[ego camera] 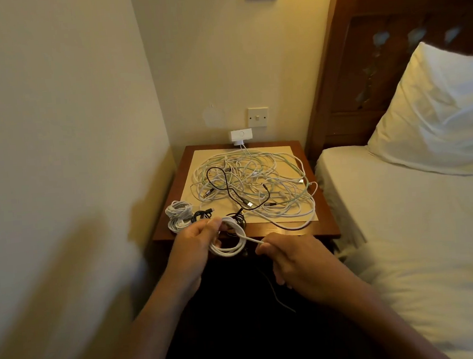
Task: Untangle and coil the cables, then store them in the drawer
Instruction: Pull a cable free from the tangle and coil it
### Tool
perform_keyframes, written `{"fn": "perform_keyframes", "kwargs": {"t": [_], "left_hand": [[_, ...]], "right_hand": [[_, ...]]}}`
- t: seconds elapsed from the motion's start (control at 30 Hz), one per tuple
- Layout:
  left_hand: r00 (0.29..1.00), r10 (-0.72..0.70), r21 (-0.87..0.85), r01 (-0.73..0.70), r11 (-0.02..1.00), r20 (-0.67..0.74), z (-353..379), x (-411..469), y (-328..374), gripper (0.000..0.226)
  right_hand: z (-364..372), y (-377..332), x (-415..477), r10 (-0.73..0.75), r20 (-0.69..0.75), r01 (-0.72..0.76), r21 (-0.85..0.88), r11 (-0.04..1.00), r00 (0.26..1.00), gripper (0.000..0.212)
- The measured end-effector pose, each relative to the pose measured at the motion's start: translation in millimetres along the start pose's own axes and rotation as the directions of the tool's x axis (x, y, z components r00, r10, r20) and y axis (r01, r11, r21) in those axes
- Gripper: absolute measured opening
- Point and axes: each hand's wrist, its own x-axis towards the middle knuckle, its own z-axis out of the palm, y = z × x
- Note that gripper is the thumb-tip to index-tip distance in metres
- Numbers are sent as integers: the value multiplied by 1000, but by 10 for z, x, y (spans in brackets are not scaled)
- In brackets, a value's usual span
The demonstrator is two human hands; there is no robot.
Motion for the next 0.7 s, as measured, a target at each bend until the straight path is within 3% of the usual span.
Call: {"fn": "perform_keyframes", "kwargs": {"t": [0.13,0.27,0.33,0.4,0.47,0.53,0.6,0.7], "left_hand": [[999,-40,-136,43,990,23,-63,7,85,24],[985,-121,-354,156,922,120,85,-113,130,21],[977,-132,-390,189,901,167,111,-176,111,21],[974,-135,-383,196,903,181,116,-218,81,22],[972,-148,-345,206,916,184,102,-233,34,25],[967,-168,-311,223,924,193,77,-239,-35,30],[965,-181,-293,233,927,192,84,-252,-98,26],[986,-126,-250,149,957,105,160,-264,-193,18]], "right_hand": [[-89,38,-81,-110,-66,108,-31,994,992,21],[-11,153,-41,-259,-244,164,-350,922,935,15],[42,179,-15,-216,-266,128,-314,941,940,18],[110,192,-20,-166,-293,122,-165,979,941,25],[154,171,-56,-101,-421,120,19,993,901,24],[203,124,-90,54,-507,100,272,957,860,22],[261,55,-73,239,-420,72,602,795,875,17],[327,-47,-25,378,-167,8,922,386,911,17]]}}
